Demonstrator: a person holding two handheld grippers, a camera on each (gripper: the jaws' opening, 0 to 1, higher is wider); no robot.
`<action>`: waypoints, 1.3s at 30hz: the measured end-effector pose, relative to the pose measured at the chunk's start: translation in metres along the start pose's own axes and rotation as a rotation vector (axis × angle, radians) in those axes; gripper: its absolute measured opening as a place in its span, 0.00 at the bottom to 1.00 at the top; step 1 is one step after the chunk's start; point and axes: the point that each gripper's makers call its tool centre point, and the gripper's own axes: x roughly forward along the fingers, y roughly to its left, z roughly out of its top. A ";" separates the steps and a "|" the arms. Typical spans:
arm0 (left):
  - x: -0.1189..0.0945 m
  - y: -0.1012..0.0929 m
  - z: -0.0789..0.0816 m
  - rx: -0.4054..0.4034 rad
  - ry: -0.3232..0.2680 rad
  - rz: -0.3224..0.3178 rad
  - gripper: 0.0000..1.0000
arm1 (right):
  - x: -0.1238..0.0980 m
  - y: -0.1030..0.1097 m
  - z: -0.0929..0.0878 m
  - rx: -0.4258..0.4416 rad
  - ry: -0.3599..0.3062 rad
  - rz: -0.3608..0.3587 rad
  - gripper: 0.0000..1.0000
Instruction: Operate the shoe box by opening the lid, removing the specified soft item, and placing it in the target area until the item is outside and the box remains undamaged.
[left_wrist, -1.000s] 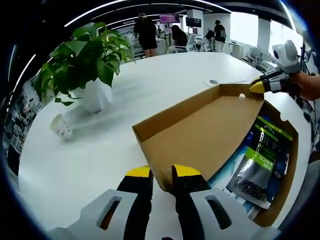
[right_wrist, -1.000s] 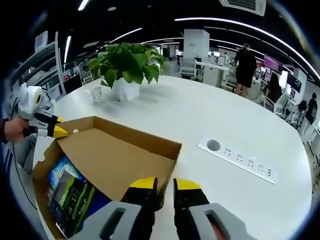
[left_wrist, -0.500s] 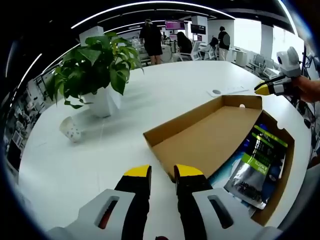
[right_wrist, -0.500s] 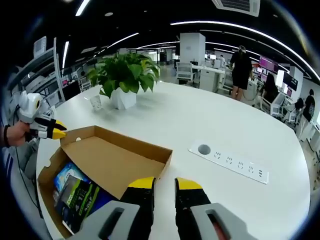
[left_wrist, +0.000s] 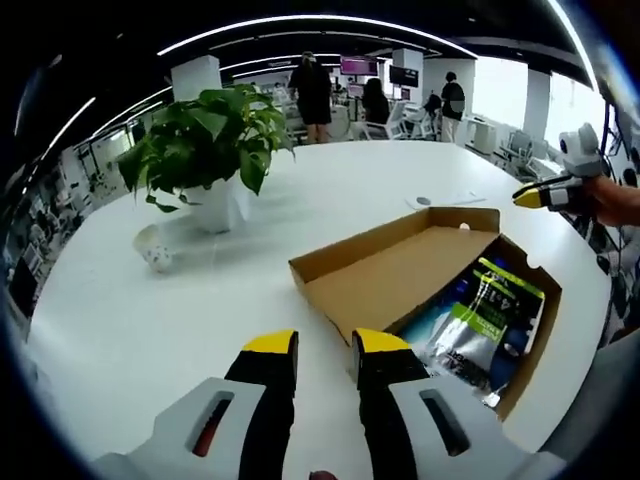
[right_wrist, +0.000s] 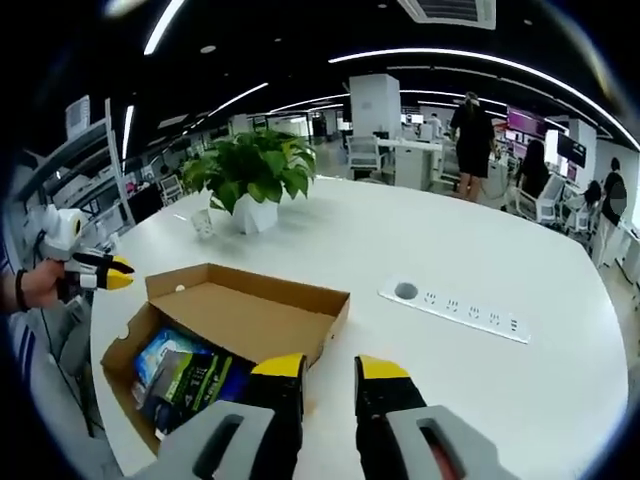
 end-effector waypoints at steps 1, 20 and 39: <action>-0.003 -0.002 -0.002 -0.004 -0.002 -0.002 0.21 | -0.002 0.001 -0.003 0.010 0.000 0.003 0.15; -0.033 -0.028 -0.045 -0.028 0.029 -0.014 0.21 | -0.030 0.030 -0.037 0.049 0.014 0.035 0.15; -0.019 -0.079 -0.035 -0.017 0.029 -0.114 0.21 | -0.013 0.071 -0.045 0.064 0.046 0.124 0.16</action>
